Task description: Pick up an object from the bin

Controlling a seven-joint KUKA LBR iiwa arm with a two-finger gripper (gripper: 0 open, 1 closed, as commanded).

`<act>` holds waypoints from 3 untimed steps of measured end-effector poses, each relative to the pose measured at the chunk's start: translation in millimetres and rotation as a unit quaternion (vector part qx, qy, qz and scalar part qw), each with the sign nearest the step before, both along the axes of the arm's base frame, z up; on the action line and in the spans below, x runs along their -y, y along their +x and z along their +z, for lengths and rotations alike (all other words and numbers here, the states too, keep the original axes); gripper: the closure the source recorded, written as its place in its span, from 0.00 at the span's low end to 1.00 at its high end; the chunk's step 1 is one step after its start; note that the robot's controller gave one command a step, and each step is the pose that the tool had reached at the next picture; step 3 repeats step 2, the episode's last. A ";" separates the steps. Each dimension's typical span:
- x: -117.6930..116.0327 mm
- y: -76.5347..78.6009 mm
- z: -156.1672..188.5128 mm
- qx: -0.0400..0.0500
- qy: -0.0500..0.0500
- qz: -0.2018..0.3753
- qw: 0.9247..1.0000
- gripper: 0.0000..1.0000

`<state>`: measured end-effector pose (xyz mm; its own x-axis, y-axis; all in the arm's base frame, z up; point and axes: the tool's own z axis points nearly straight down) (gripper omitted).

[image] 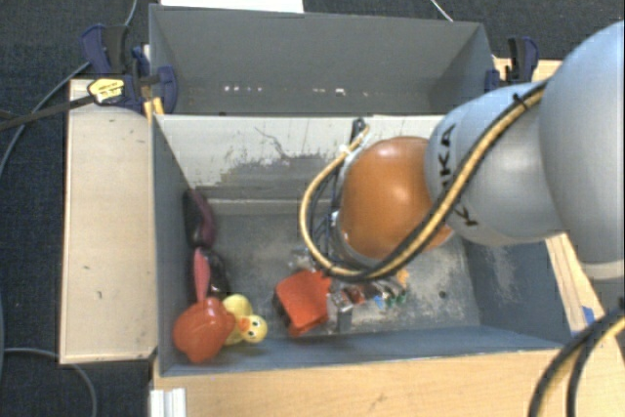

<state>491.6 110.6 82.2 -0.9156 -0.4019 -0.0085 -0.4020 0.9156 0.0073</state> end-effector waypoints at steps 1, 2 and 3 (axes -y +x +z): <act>0.2 -0.8 3.5 -0.001 0.000 0.000 1.000 1.00; 0.4 -2.2 21.0 -0.004 -0.001 -0.001 1.000 1.00; 0.4 -2.2 21.0 -0.004 -0.001 -0.001 1.000 1.00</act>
Offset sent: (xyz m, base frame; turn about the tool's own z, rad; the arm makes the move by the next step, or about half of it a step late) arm 0.0000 0.0001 0.0600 0.0000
